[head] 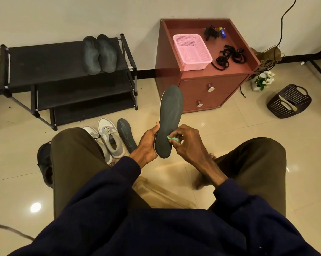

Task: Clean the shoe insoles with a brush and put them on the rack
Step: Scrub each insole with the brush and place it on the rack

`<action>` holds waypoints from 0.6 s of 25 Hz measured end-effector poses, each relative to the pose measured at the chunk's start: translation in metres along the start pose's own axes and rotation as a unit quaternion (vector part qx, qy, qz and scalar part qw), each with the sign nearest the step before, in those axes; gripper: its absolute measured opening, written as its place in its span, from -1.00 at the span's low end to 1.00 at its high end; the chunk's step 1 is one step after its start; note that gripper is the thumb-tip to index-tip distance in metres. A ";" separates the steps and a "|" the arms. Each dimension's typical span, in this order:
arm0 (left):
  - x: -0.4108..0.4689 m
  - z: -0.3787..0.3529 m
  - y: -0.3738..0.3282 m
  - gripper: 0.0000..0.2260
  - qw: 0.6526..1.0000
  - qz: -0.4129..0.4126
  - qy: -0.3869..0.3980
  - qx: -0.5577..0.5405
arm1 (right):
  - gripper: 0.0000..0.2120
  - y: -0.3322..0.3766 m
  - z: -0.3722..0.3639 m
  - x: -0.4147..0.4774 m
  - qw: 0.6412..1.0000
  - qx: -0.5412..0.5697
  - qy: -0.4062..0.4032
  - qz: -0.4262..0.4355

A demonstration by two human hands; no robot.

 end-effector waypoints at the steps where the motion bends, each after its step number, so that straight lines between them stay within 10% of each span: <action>1: -0.001 -0.001 0.000 -0.61 1.000 0.006 0.001 -0.001 | -0.90 0.003 0.000 -0.001 0.999 0.017 0.040 0.006; 5: -0.006 -0.003 0.002 -0.55 0.999 0.023 0.016 -0.019 | -0.90 0.011 -0.001 -0.006 0.983 0.032 0.179 0.000; 11: -0.011 -0.012 0.001 -0.68 0.998 0.025 0.055 -0.018 | -0.87 -0.013 0.014 0.011 0.992 -0.065 -0.102 -0.027; 15: -0.013 -0.014 -0.002 -0.63 0.998 0.023 0.064 0.017 | -0.87 -0.003 0.011 0.004 1.000 -0.005 -0.011 0.029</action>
Point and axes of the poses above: each hand's wrist, its own x-axis towards the middle knuckle, its own z-axis out of the back of the hand, y = z × x, the point moved 2 cm from there along x, towards the middle knuckle, and after that the axes turned 10 degrees about -z, right-handed, at the moved point
